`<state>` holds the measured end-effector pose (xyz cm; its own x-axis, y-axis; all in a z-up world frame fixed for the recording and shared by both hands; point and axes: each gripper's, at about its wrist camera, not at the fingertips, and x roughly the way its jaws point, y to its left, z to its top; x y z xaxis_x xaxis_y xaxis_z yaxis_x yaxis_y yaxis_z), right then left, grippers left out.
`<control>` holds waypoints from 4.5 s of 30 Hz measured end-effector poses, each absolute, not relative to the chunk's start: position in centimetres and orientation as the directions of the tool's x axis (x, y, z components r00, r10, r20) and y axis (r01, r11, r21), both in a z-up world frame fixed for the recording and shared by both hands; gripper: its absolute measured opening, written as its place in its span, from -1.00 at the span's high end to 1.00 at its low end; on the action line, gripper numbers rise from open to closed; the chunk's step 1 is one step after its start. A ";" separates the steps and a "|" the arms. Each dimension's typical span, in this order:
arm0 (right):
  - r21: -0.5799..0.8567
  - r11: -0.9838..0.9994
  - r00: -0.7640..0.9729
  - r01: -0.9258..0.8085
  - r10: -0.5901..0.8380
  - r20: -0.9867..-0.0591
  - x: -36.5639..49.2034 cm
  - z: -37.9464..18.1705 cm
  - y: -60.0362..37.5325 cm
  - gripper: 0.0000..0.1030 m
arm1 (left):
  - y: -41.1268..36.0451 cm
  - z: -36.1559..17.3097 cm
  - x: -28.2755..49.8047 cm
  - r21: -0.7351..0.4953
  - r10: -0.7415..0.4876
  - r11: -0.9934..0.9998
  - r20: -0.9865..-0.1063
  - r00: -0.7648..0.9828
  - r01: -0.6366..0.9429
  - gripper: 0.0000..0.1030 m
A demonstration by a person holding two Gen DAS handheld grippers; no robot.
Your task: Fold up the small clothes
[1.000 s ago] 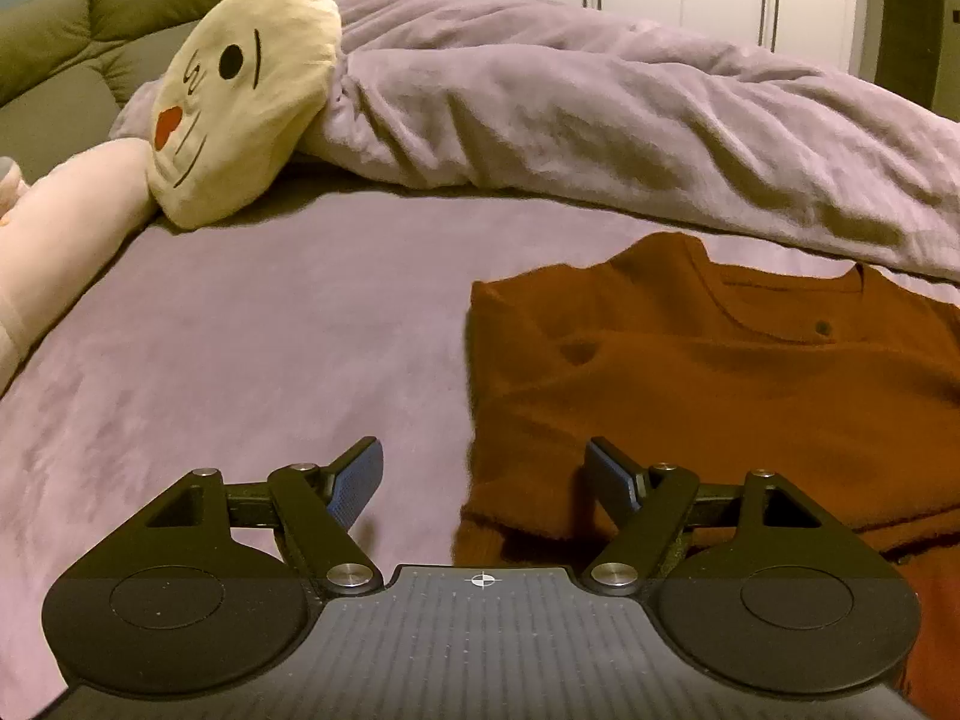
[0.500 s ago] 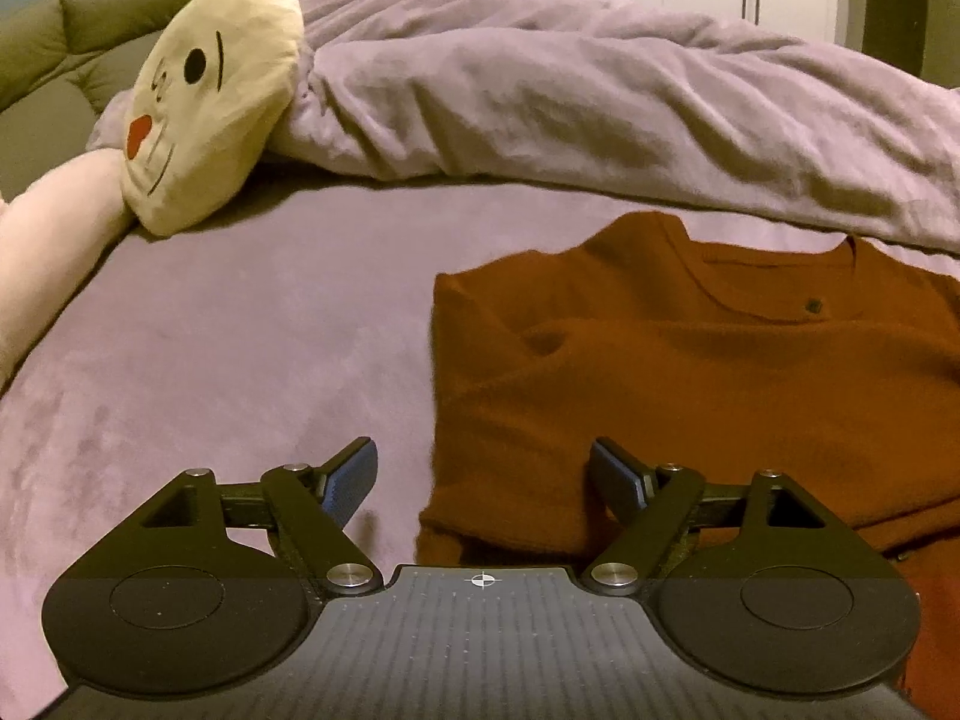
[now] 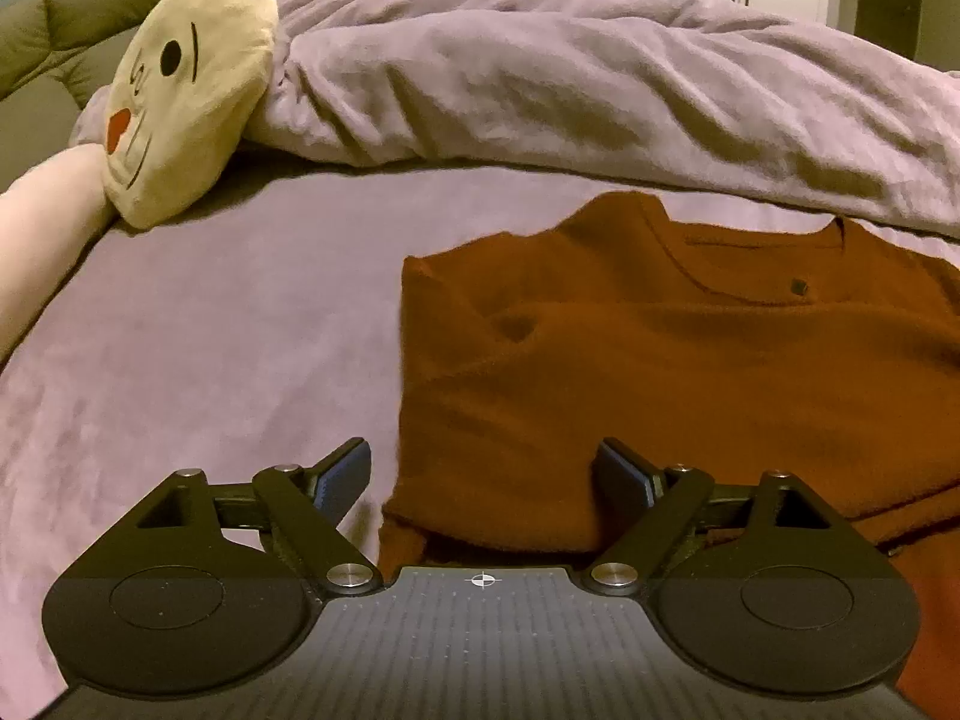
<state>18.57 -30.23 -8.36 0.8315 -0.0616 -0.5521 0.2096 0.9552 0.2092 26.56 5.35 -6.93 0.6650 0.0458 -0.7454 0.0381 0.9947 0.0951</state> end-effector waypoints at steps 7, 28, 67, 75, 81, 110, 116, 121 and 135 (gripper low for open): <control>-0.010 0.968 0.822 0.252 -0.219 -0.526 18.8 -8.2 -29.3 1.00 | 4.9 -6.9 26.8 0.101 0.047 0.994 -0.741 0.670 0.042 -0.74; 0.044 0.999 0.800 0.004 0.023 -0.600 22.6 -9.6 -24.8 0.72 | 4.9 -9.9 28.0 0.077 0.033 0.996 -0.740 0.671 0.036 -0.87; 0.387 0.867 0.606 0.315 0.130 -0.785 -8.0 -9.8 -29.4 0.02 | 14.3 -8.5 6.5 -0.118 -0.088 0.992 -0.882 0.462 -0.035 -0.71; 0.412 0.867 0.590 0.282 0.182 -0.787 -7.5 -10.1 -28.9 0.53 | 13.7 -8.2 7.1 -0.109 -0.109 0.994 -0.904 0.413 0.023 -0.12; 0.447 0.853 0.576 0.270 0.230 -0.785 -7.1 -10.7 -28.7 0.83 | 12.9 -8.1 7.8 -0.134 -0.143 0.990 -0.909 0.391 0.050 0.79; 0.471 0.858 0.784 0.206 0.143 -0.605 8.6 -5.0 -31.1 0.87 | 10.8 -0.2 22.7 -0.203 -0.166 0.979 -0.735 0.657 0.021 0.92; 0.324 0.933 0.786 0.155 0.082 -0.612 8.8 -5.4 -31.3 0.51 | 12.7 -3.3 21.7 -0.232 -0.279 0.960 -0.746 0.605 0.157 -0.04; 0.275 0.959 0.757 0.060 0.135 -0.639 8.8 -6.5 -31.3 -0.02 | 11.9 -5.7 20.8 -0.153 -0.287 0.949 -0.781 0.555 0.276 -0.20; 0.194 0.979 0.697 -0.064 0.182 -0.693 11.8 -9.0 -30.1 0.31 | 10.1 -8.1 23.5 -0.205 -0.347 0.924 -0.803 0.484 0.323 0.43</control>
<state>11.76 -30.10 -9.01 0.6970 0.1824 -0.6935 -0.0637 0.9790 0.1935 23.55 10.12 -8.14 0.4842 -0.3470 -0.8032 0.3228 0.9241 -0.2047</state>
